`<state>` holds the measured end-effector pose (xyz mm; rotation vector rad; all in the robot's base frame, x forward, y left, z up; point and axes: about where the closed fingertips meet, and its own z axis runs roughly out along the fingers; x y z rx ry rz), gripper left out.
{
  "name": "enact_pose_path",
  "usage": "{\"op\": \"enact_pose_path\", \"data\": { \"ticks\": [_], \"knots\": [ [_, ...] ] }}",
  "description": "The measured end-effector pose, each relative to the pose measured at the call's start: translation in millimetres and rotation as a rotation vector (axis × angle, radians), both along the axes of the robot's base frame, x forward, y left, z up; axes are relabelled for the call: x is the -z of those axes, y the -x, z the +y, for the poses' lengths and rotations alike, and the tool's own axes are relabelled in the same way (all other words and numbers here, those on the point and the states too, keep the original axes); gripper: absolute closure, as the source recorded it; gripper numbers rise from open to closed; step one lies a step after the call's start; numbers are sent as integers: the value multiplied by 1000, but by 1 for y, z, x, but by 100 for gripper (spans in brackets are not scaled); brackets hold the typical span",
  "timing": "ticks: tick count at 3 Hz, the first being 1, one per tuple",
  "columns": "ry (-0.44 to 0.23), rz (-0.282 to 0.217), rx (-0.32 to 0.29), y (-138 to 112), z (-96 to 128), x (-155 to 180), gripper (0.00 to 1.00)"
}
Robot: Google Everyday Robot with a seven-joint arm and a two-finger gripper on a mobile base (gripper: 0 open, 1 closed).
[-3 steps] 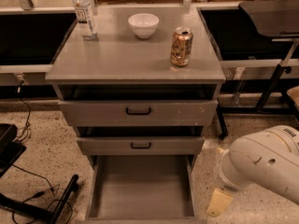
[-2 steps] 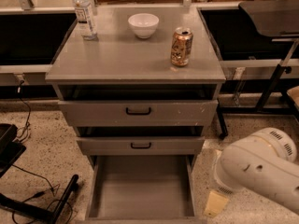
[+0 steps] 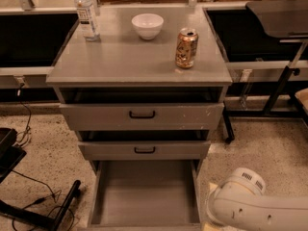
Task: Close bottom drawer
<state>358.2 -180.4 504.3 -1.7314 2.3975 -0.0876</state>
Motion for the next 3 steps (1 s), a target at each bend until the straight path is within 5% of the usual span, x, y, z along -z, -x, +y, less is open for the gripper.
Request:
{"op": "enact_pose_path", "data": {
  "ticks": [2,3],
  "knots": [
    [-99,42,66,1,7,121,0],
    [-99,47,50,3,9,128,0]
  ]
}}
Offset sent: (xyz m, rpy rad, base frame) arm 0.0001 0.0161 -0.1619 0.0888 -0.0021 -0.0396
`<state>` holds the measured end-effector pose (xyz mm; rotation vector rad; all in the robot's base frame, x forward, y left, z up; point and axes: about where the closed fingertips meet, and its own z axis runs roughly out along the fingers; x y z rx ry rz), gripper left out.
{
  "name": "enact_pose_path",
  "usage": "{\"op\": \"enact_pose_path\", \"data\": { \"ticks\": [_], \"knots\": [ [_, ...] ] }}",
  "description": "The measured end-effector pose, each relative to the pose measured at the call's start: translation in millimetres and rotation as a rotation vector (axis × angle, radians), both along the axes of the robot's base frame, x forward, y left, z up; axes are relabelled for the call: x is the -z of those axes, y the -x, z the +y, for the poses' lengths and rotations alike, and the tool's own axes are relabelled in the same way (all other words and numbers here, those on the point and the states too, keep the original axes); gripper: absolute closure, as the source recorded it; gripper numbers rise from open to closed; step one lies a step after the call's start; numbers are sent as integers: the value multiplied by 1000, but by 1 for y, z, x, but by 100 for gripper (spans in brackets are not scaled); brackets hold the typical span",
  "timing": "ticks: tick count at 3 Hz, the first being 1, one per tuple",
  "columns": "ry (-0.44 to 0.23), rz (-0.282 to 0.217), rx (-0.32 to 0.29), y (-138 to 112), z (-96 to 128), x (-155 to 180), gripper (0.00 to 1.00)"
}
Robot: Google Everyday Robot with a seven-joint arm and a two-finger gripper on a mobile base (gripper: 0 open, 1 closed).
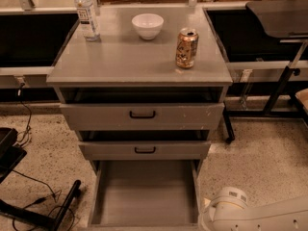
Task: Close bottom drawer
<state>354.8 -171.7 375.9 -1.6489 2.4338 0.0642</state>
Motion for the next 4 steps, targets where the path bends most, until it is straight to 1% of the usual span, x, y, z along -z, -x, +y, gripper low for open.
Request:
{"op": "enact_pose_path", "data": {
  "ticks": [1,2,3,4],
  "knots": [
    [48,15,-1,-1,-3,8,0],
    [48,56,13,8,-15,49,19],
    [18,114,29,39,-20,107,42],
    [-22,135,20,60,-20,160,66]
  ]
}}
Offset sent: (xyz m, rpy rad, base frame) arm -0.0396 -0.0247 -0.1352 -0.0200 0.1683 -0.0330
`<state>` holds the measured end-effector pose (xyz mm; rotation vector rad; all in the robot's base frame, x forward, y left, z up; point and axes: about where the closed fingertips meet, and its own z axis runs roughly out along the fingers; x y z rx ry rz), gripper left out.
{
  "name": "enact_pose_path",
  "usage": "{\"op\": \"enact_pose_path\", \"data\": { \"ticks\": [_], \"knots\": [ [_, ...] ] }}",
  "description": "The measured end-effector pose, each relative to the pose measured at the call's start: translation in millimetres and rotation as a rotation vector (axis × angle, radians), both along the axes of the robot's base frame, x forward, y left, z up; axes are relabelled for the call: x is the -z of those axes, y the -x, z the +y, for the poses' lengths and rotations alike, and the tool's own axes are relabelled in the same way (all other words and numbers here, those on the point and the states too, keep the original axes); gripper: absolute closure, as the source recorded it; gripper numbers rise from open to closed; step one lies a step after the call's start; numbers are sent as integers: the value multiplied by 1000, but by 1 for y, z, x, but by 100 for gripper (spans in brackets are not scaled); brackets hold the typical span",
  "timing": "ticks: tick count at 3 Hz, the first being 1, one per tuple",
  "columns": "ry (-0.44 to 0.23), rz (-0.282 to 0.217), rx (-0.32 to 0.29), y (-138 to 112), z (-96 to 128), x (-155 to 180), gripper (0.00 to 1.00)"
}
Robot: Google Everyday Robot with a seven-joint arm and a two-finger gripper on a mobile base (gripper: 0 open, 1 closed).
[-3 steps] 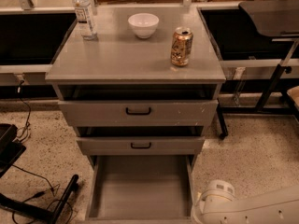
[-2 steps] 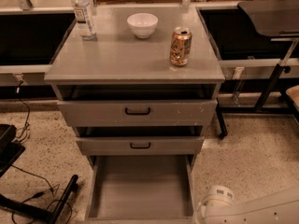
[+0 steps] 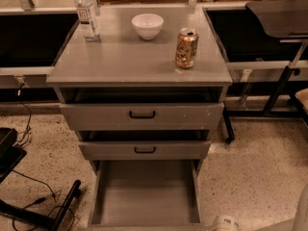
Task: Close bottom drawer
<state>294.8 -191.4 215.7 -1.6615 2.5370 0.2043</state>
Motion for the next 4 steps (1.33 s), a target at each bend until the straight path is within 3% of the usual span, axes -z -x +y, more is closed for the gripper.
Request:
{"op": "enact_pose_path", "data": {
  "ticks": [1,2,3,4],
  "knots": [
    [-51,23,-2,4,5,53,89],
    [-109,20,26,-8,12,96,100],
    [-179,-25,68,-22,24,115,100],
    [-248,-111,73,-36,39,110,100]
  ]
}}
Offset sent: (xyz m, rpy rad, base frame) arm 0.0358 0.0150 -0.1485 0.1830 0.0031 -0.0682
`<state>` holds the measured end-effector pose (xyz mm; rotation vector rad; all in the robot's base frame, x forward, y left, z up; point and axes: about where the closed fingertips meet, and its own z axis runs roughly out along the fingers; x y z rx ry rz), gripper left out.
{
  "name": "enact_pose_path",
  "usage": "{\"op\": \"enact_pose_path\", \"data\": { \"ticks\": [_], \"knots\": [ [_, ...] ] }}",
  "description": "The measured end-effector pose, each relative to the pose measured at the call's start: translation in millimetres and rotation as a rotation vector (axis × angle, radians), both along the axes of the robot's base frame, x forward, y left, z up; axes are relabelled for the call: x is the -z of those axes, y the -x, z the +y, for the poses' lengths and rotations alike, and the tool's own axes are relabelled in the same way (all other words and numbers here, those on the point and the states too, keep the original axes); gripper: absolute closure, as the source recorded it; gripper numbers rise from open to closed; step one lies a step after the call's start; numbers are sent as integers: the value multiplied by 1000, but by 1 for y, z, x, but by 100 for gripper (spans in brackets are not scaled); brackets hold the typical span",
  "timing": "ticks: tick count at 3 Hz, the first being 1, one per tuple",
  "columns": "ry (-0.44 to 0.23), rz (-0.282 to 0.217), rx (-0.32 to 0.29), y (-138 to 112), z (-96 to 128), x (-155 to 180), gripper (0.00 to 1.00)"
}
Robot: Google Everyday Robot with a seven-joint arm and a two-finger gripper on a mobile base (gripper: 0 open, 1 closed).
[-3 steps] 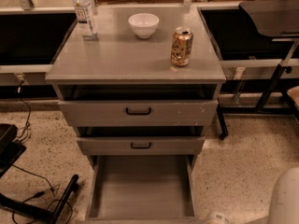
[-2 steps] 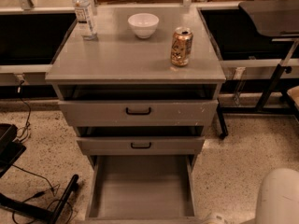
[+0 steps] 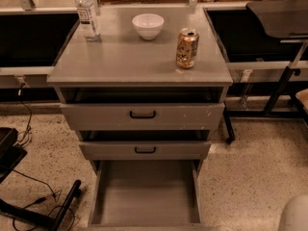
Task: Close bottom drawer
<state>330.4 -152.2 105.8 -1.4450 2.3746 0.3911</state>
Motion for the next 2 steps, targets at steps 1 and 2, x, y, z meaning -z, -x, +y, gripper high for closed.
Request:
{"op": "enact_pose_path", "data": {
  "ticks": [1,2],
  "knots": [
    [-60,-91,3,-16,18,-14,100],
    [-82,-134,-3,-30,32,-20,100]
  ]
}}
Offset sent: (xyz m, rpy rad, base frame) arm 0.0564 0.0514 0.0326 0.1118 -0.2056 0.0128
